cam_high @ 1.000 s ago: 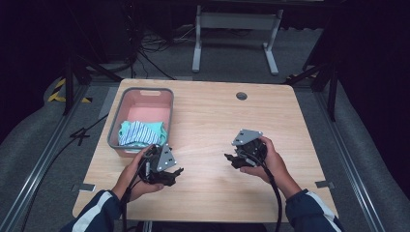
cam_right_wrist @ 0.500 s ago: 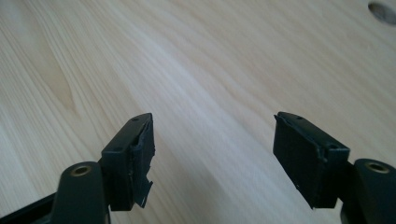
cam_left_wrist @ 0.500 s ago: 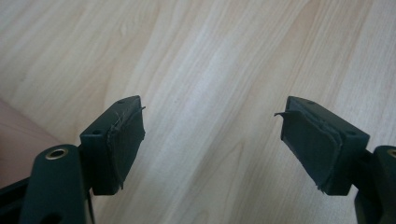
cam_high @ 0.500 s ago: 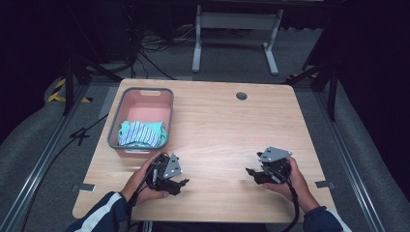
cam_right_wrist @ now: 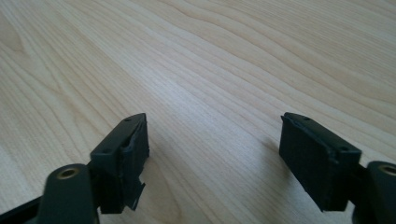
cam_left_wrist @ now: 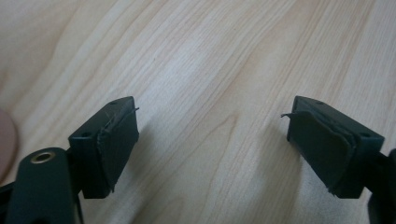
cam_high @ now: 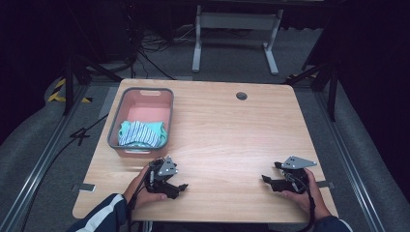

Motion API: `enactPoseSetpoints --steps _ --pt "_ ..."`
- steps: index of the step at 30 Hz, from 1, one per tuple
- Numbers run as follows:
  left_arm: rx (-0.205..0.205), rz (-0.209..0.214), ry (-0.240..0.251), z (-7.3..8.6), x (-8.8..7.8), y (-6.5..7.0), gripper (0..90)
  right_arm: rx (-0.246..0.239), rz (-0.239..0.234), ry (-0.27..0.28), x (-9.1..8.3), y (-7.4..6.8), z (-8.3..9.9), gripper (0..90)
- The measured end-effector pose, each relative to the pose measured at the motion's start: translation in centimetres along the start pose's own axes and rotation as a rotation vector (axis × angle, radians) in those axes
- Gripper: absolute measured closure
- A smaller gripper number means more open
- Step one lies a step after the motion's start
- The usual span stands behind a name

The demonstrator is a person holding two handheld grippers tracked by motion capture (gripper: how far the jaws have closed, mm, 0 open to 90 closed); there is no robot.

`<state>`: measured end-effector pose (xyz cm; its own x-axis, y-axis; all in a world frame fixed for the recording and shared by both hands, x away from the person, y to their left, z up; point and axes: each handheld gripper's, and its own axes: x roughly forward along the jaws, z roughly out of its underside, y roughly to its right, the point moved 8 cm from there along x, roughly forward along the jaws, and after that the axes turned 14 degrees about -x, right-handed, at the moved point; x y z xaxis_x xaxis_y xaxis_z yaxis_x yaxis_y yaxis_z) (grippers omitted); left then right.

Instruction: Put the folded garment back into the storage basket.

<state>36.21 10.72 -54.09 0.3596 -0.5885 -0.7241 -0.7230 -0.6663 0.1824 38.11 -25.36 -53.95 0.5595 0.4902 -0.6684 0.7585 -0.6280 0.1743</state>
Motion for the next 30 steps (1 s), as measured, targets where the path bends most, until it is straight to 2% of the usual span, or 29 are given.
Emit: enactPoseSetpoints --steps 30 --pt "-0.004 0.002 0.002 -0.05 0.1 0.06 14.5 0.014 0.009 -0.007 0.03 0.07 0.05 19.8"
